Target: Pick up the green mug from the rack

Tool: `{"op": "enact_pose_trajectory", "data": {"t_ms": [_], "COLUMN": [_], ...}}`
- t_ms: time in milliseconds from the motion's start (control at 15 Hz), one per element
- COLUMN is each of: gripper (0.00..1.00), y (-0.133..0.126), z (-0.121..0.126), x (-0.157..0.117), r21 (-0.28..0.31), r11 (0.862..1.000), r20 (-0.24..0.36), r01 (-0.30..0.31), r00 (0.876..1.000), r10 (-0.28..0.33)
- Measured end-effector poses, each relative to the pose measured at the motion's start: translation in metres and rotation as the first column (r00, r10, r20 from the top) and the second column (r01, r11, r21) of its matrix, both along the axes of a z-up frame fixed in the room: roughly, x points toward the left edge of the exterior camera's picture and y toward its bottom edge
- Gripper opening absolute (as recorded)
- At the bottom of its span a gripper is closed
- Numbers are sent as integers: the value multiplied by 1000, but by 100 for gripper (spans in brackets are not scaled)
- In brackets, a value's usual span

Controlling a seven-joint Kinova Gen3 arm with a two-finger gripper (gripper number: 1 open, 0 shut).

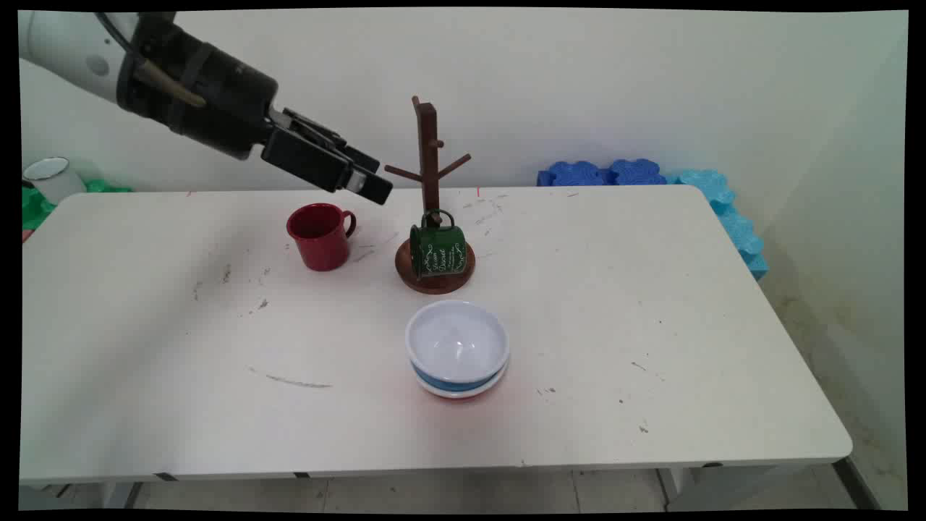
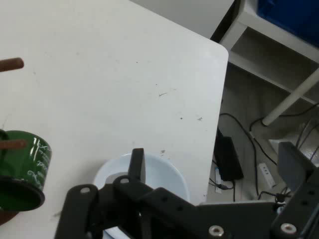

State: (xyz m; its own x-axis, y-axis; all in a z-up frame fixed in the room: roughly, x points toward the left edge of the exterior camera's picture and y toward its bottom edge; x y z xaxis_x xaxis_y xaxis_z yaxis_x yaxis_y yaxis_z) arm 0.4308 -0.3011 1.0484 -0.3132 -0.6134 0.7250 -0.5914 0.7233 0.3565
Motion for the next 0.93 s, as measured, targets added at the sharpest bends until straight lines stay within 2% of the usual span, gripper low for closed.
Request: {"op": "enact_pose_trajectory", "data": {"t_ms": [400, 933], "gripper": [100, 100], "y": [1, -9], "z": [-20, -68], "x": [-3, -11], "r21": [14, 11], "r11": [998, 991], "r20": [37, 91], "r01": [-57, -137], "r00": [998, 987], "r10": [57, 135]}}
